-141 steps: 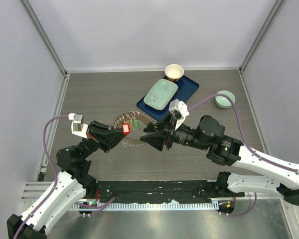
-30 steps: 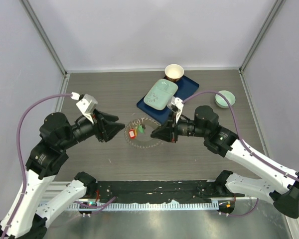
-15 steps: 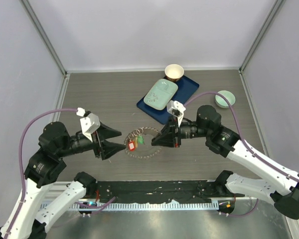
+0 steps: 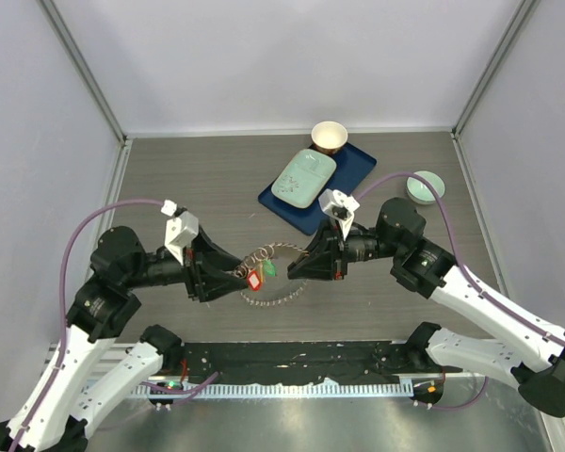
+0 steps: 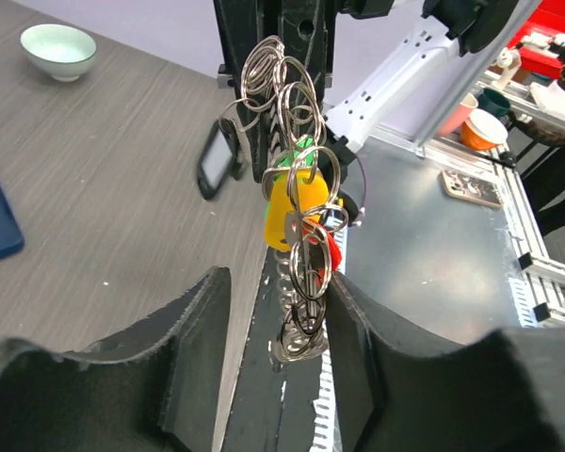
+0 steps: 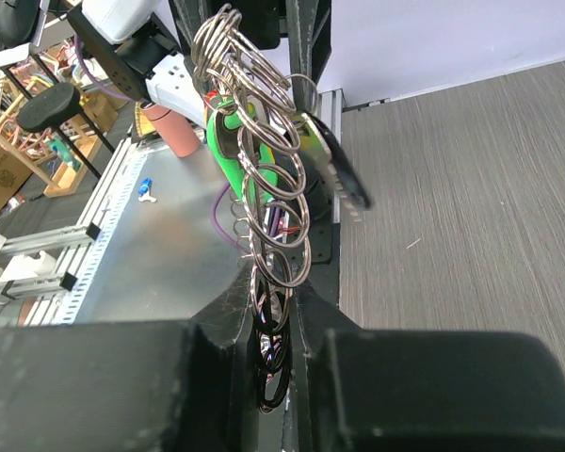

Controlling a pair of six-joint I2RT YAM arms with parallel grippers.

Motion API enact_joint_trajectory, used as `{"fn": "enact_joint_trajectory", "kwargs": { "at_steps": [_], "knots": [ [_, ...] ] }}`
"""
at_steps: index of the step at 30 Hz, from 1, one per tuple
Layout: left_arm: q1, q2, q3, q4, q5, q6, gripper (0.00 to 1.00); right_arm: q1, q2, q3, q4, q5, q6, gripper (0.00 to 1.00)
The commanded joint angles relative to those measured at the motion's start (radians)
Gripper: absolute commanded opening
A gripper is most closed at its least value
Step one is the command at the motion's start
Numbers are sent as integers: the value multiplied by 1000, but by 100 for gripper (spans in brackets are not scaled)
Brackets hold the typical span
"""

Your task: Remove the keys from the keyring

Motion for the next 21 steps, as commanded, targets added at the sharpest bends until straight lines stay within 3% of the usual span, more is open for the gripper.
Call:
{"fn": "enact_joint_trajectory", "kwargs": {
  "at_steps": [1, 3, 4, 5, 6, 7, 14, 18, 21],
  "knots": [
    [2, 2, -51, 205, 37, -149, 50, 6, -34, 16, 112, -61, 22, 1],
    [2, 10, -57, 207, 48, -149, 50, 6, -31, 19, 112, -69, 24, 1],
    [2, 10, -60, 207, 54, -147, 43, 6, -30, 20, 110, -80, 22, 1],
    [2, 13, -63, 210, 69, -144, 33, 6, -25, 19, 113, -86, 24, 1],
    [2, 13, -66, 217, 80, -146, 11, 6, -21, 19, 116, -92, 30, 1],
    [2, 13, -74, 239, 88, -146, 2, 6, -16, 20, 118, -96, 33, 1],
    [2, -24, -137, 339, 7, -199, 0, 6, 22, 31, 89, 24, 88, 10],
    [2, -33, -158, 331, -96, -200, 0, 4, 27, 43, 47, 252, 150, 41],
    [2, -42, -154, 288, -203, -169, 0, 4, 1, 65, -9, 379, 188, 46]
  ]
}}
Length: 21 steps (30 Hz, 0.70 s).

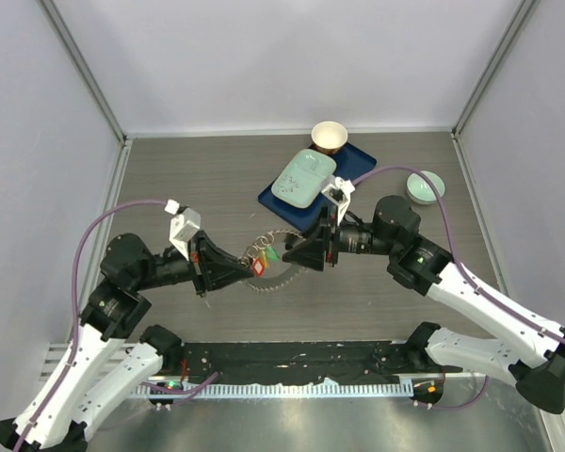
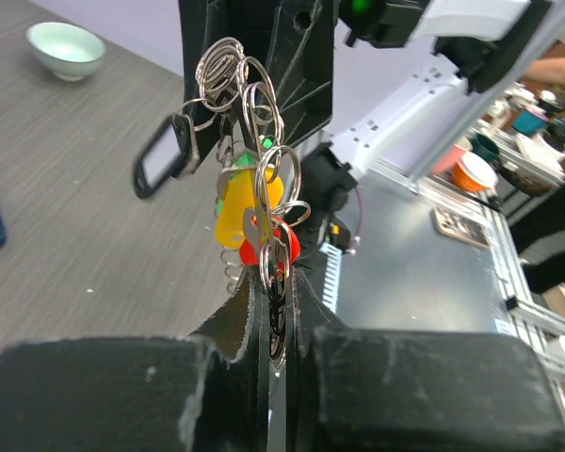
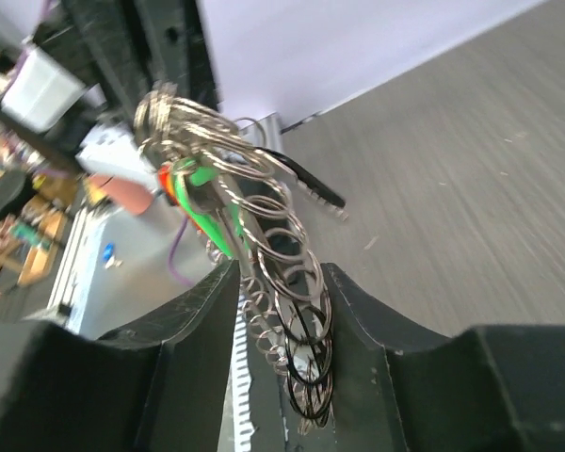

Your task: Remove the keys from the keyring

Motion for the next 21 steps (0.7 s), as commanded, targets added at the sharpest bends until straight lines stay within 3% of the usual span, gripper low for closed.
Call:
{"fn": "enact_joint_trajectory", "kwargs": {
  "at_steps": [1, 4, 8, 14, 17, 21],
  "knots": [
    [6, -7, 6, 24, -244, 58, 0, 8, -45, 65, -26, 280, 108, 47],
    [6, -10, 4, 11, -307, 81, 0, 8, -56, 98, -49, 374, 138, 56],
    [6, 8, 14, 5, -336, 84, 0, 8, -43, 151, -119, 474, 157, 60],
    [6, 36, 24, -13, -401, 69, 0, 37, -34, 107, 44, 512, 233, 54],
    [6, 34, 24, -22, -430, 59, 0, 121, -14, 122, 112, 549, 222, 50],
    [6, 30, 23, -22, -422, 61, 0, 281, 41, 180, 78, 673, 121, 49]
  ]
}}
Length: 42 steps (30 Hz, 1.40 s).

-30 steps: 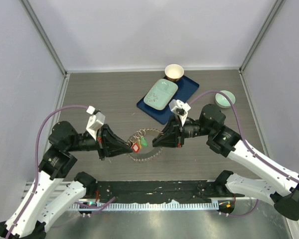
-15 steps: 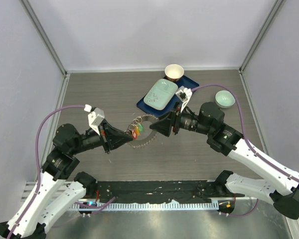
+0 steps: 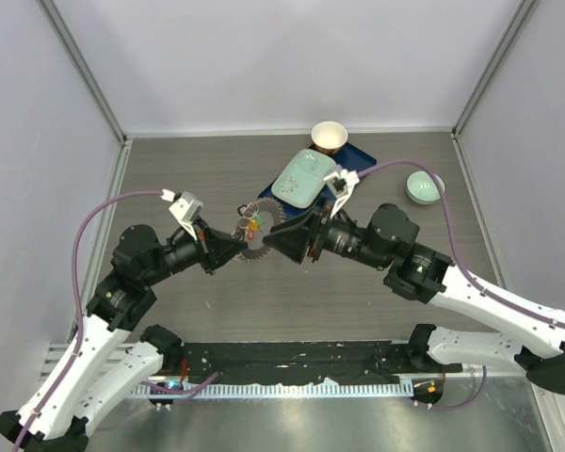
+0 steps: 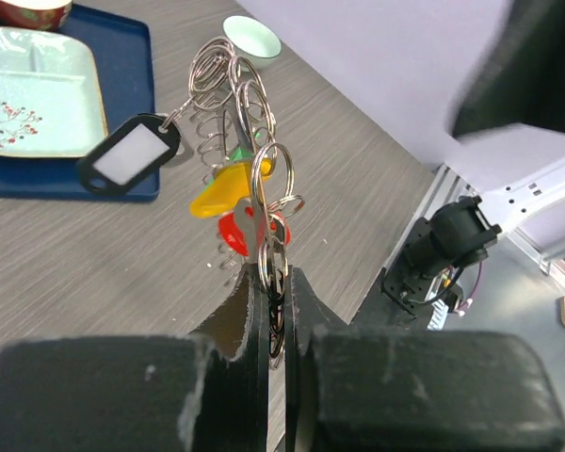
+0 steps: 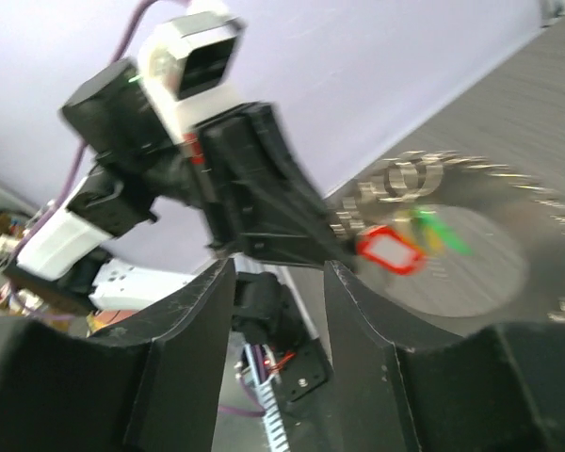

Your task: Remove the keys from the keyring

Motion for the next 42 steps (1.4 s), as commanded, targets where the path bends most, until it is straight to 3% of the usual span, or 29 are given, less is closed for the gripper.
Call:
{"fn": "enact_joint_trajectory", "kwargs": {
  "at_steps": [1, 7, 16, 25, 31, 38, 42],
  "knots": [
    [3, -9, 25, 45, -36, 8, 0, 132, 48, 73, 73, 117, -69, 48],
    [3, -28, 28, 48, -36, 3, 0, 181, 87, 47, 99, 215, -149, 48],
    [3, -38, 27, 105, 4, -71, 0, 198, 182, 68, 165, 239, -227, 44],
    [3, -51, 33, 109, 14, -95, 0, 250, 243, 99, 176, 364, -374, 46],
    [3, -74, 17, 103, 3, -98, 0, 296, 219, 54, 219, 474, -429, 40],
    [3, -72, 28, 83, 10, -91, 0, 296, 131, -12, 251, 444, -474, 41],
    [3, -68, 31, 82, 12, -91, 0, 296, 139, 2, 239, 436, -494, 35]
  ]
}}
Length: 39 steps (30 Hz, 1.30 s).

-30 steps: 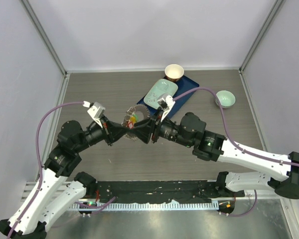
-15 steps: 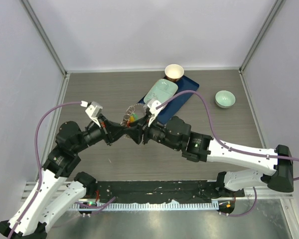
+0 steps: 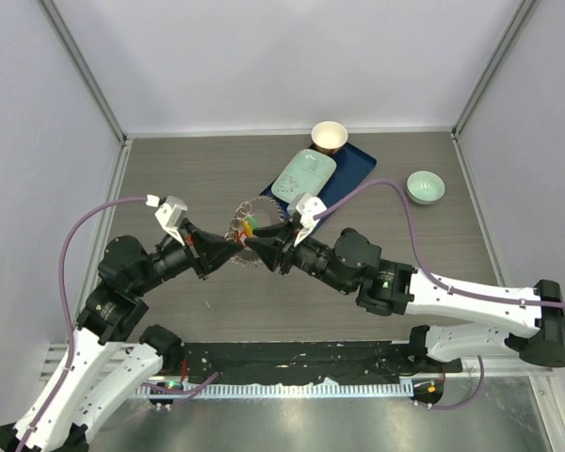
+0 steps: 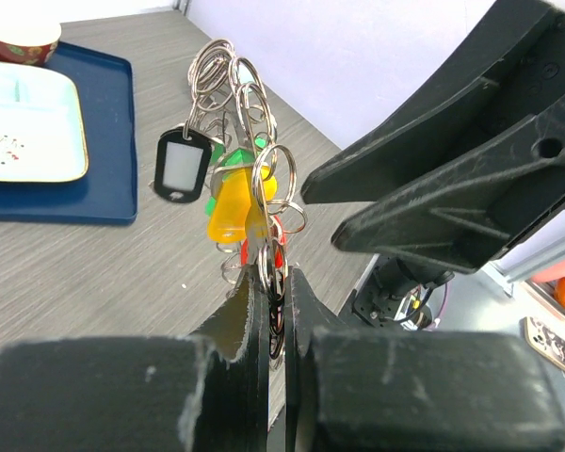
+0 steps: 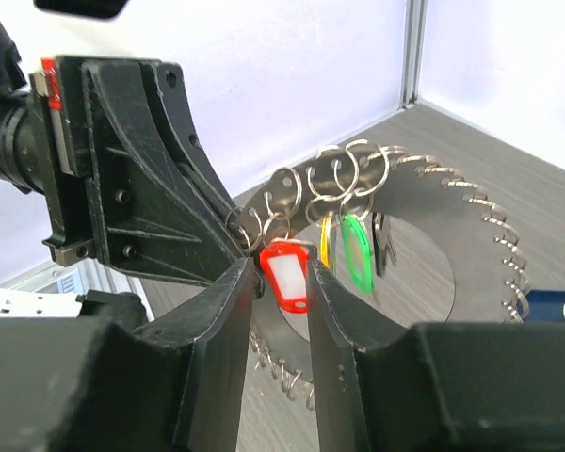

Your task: Remove the keys from the keyring

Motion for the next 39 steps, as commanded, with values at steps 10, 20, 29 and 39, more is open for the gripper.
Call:
{"fn": "enact_joint_trajectory", "kwargs": {
  "at_steps": [10, 20, 29, 39],
  "knots": [
    [-1, 25, 37, 86, 53, 2, 0, 5, 29, 36, 107, -18, -26, 34],
    [-1, 0, 20, 87, 51, -2, 0, 17, 84, 71, 122, 124, -52, 25],
    [-1, -23, 17, 66, 41, 7, 0, 31, 97, 74, 122, 141, -91, 1],
    [-1, -36, 16, 52, 36, 8, 0, 43, 106, 85, 72, 128, -80, 16]
  ]
}}
